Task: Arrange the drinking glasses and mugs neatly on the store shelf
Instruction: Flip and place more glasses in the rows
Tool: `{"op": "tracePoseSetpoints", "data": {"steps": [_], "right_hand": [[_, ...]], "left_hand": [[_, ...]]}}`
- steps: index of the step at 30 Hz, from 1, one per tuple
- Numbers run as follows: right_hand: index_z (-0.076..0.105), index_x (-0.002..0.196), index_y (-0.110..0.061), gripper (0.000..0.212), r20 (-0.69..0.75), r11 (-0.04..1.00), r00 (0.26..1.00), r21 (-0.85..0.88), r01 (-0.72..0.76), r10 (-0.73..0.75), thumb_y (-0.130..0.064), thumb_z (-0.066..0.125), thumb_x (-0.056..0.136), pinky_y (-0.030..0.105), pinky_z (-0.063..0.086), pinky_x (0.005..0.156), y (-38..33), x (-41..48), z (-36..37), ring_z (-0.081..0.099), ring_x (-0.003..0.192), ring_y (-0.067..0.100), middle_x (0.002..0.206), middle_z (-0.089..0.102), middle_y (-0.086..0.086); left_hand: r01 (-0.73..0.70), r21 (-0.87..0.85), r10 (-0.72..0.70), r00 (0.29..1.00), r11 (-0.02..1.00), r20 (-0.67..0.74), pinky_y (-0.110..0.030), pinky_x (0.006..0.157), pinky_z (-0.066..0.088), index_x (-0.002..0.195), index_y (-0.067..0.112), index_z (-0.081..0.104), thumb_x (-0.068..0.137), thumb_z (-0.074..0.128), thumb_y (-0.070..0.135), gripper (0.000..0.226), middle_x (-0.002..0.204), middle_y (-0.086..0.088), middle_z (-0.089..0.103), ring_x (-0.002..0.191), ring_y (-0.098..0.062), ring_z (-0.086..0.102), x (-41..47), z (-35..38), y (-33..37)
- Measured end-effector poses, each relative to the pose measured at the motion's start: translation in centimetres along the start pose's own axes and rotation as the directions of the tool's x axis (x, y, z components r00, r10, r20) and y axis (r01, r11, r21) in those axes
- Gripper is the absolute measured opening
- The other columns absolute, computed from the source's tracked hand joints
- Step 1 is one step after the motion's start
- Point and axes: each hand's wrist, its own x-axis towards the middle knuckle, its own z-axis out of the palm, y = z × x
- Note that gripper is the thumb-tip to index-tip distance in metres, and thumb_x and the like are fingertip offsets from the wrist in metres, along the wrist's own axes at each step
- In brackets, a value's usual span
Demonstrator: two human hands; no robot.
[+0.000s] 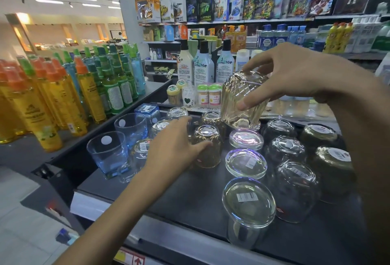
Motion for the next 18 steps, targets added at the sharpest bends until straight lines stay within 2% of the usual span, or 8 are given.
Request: {"op": "tracePoseSetpoints", "data": {"steps": [2, 4, 7, 10, 12, 14, 16, 18], "right_hand": [[0.062, 0.138, -0.034, 0.096, -0.023, 0.996, 0.999, -0.077, 0.033, -0.035, -0.054, 0.092, 0.049, 0.032, 0.042, 0.087, -1.2, -0.9, -0.2, 0.057, 0.109, 0.017, 0.122, 0.058, -0.007], [0.060, 0.138, -0.037, 0.095, -0.022, 0.994, 0.998, -0.091, 0.064, -0.066, -0.055, 0.092, 0.050, 0.033, 0.039, 0.093, -2.6, -2.2, 0.0, 0.056, 0.111, 0.013, 0.123, 0.057, -0.013], [0.065, 0.130, -0.042, 0.089, 0.026, 0.993, 0.994, 0.039, 0.110, -0.111, -0.049, 0.093, 0.046, 0.030, 0.044, 0.100, -4.3, -4.5, 1.1, 0.061, 0.112, -0.005, 0.120, 0.063, -0.028], [0.070, 0.124, -0.045, 0.084, 0.057, 0.985, 0.990, 0.124, 0.124, -0.131, -0.047, 0.095, 0.044, 0.034, 0.048, 0.108, -5.4, -6.3, 2.8, 0.062, 0.117, -0.008, 0.125, 0.068, -0.026], [0.070, 0.123, -0.045, 0.083, 0.042, 0.986, 0.994, 0.134, 0.095, -0.101, -0.051, 0.094, 0.044, 0.036, 0.048, 0.110, -6.2, -7.4, 3.9, 0.064, 0.115, -0.007, 0.124, 0.069, -0.027], [0.071, 0.122, -0.042, 0.083, -0.019, 0.985, 0.998, 0.161, 0.055, -0.052, -0.055, 0.093, 0.042, 0.026, 0.050, 0.105, -7.1, -8.5, 5.1, 0.065, 0.107, -0.011, 0.116, 0.072, -0.029], [0.072, 0.116, -0.040, 0.077, -0.072, 0.978, 0.997, 0.207, 0.018, -0.003, -0.054, 0.092, 0.043, 0.010, 0.053, 0.084, -8.1, -9.4, 6.4, 0.068, 0.093, -0.014, 0.101, 0.074, -0.031], [0.072, 0.115, -0.041, 0.074, -0.080, 0.982, 0.996, 0.189, -0.010, 0.026, -0.050, 0.094, 0.045, 0.011, 0.051, 0.077, -9.0, -9.8, 7.2, 0.067, 0.089, -0.015, 0.098, 0.075, -0.028]], "left_hand": [[-0.011, -0.174, 0.000, 0.998, 0.985, -0.062, -0.032, 0.086, 0.055, 0.128, 0.031, 0.063, 0.080, 0.084, 0.047, 0.054, 0.104, 0.018, 0.066, 0.093, -0.008, 0.066, -0.7, -1.9, -1.0], [-0.006, -0.377, -0.021, 0.998, 0.926, -0.067, -0.027, 0.084, 0.058, 0.119, 0.033, 0.069, 0.085, 0.082, 0.038, 0.037, 0.100, 0.017, 0.071, 0.089, -0.003, 0.070, -1.6, -3.9, -2.2], [0.000, -0.630, 0.011, 1.000, 0.777, 0.013, -0.027, 0.079, 0.062, 0.114, 0.029, 0.074, 0.092, 0.074, 0.035, 0.024, 0.100, 0.007, 0.078, 0.092, -0.005, 0.074, -2.9, -6.2, -3.7], [0.076, -0.830, 0.080, 0.986, 0.552, 0.144, -0.031, 0.077, 0.061, 0.122, 0.024, 0.072, 0.094, 0.071, 0.044, 0.035, 0.112, -0.001, 0.078, 0.104, -0.019, 0.075, -4.2, -7.3, -4.5], [0.060, -0.891, 0.182, 0.971, 0.451, 0.157, -0.031, 0.080, 0.059, 0.128, 0.025, 0.069, 0.086, 0.072, 0.051, 0.049, 0.119, -0.002, 0.075, 0.109, -0.020, 0.073, -5.6, -7.6, -5.0], [-0.062, -0.863, 0.305, 0.946, 0.501, 0.110, -0.032, 0.090, 0.058, 0.135, 0.031, 0.063, 0.078, 0.077, 0.051, 0.062, 0.126, 0.006, 0.071, 0.116, -0.012, 0.069, -7.4, -7.6, -5.5], [-0.233, -0.756, 0.409, 0.911, 0.612, 0.050, -0.027, 0.097, 0.055, 0.145, 0.037, 0.051, 0.075, 0.087, 0.051, 0.080, 0.135, 0.017, 0.063, 0.125, -0.004, 0.061, -9.0, -7.1, -5.7], [-0.300, -0.701, 0.419, 0.908, 0.647, -0.003, -0.029, 0.102, 0.052, 0.150, 0.040, 0.042, 0.073, 0.086, 0.056, 0.090, 0.141, 0.021, 0.057, 0.129, -0.002, 0.057, -9.9, -6.5, -5.5]]}}
